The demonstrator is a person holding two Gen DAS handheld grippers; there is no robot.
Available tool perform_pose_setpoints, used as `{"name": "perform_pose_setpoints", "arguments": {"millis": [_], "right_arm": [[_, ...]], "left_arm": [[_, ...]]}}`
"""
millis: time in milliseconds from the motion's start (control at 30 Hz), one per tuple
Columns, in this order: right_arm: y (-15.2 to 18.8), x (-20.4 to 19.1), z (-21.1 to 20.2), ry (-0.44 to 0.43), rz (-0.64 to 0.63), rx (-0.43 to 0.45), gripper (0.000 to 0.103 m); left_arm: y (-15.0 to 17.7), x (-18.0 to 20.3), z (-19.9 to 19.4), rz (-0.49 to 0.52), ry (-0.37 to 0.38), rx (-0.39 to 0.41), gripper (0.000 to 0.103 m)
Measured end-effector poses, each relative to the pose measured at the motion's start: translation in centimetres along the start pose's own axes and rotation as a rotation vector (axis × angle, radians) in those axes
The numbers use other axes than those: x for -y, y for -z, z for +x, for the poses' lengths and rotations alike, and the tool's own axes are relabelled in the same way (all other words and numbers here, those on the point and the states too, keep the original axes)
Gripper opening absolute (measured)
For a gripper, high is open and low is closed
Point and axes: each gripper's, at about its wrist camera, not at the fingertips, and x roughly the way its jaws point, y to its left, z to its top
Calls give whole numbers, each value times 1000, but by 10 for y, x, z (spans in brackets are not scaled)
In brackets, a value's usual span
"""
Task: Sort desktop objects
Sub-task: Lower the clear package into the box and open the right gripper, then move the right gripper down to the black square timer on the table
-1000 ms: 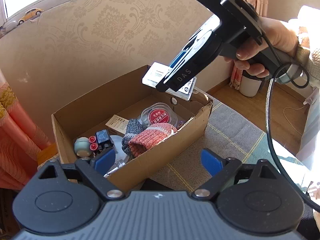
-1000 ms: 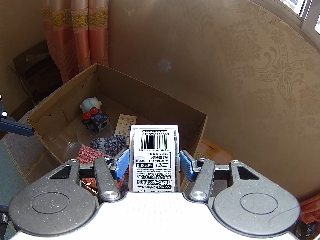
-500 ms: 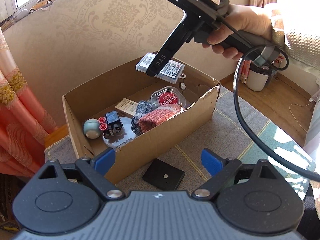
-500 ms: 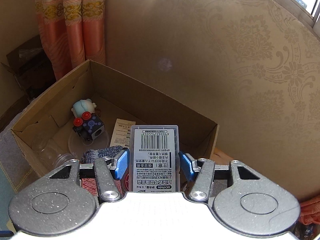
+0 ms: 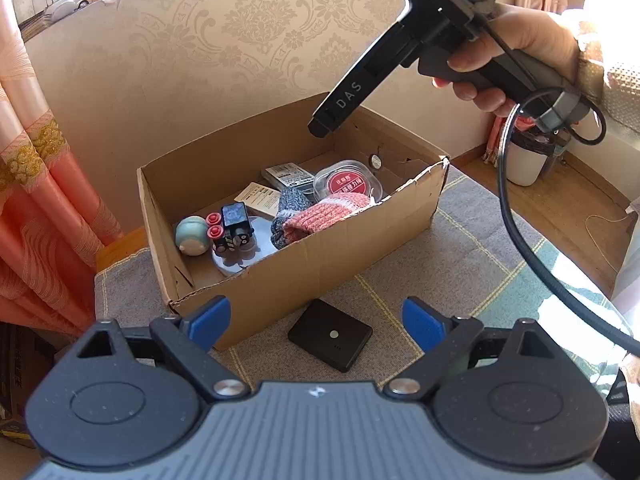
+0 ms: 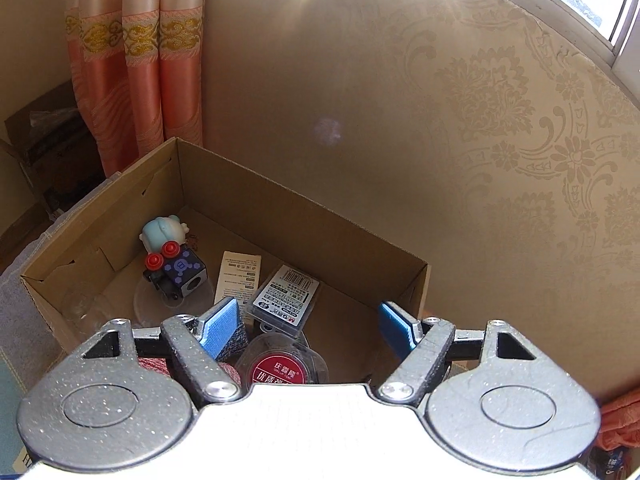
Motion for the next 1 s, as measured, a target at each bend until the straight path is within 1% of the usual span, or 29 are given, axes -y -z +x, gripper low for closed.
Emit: {"name": "perform_pose_setpoints", "arguments": {"millis": [67,133,233,467,667,733,867,1000], "right_arm": [[4,0,-7,-8,15,6,86],[9,-1,-15,-14,26,14,92],[17,-6,-27,-25,38,26,99],[44,-24,-60,-62,30,56,101],[66,-42,-81,-101,35,57,102],[74,-49,-86,-110,35,52,102],[89,-66,-92,-147,33,47,102],[106,-82,-88,-172,53,19,102]], "left_arm": [[3,0,-2,-5,-8,-7,93],[6,1,-3,-10,-17,-15,93],[13,2,-5,-18,-29,-30,93],[29,6,-9,-61,-45,-53,93],[37,3,-15,-106,-54,-57,93],[40,2,-16,-118,-59,-63,93],[46,0,-16,-132,-97,-76,93],[51,-4,-15,-148,-94,-77,93]]}}
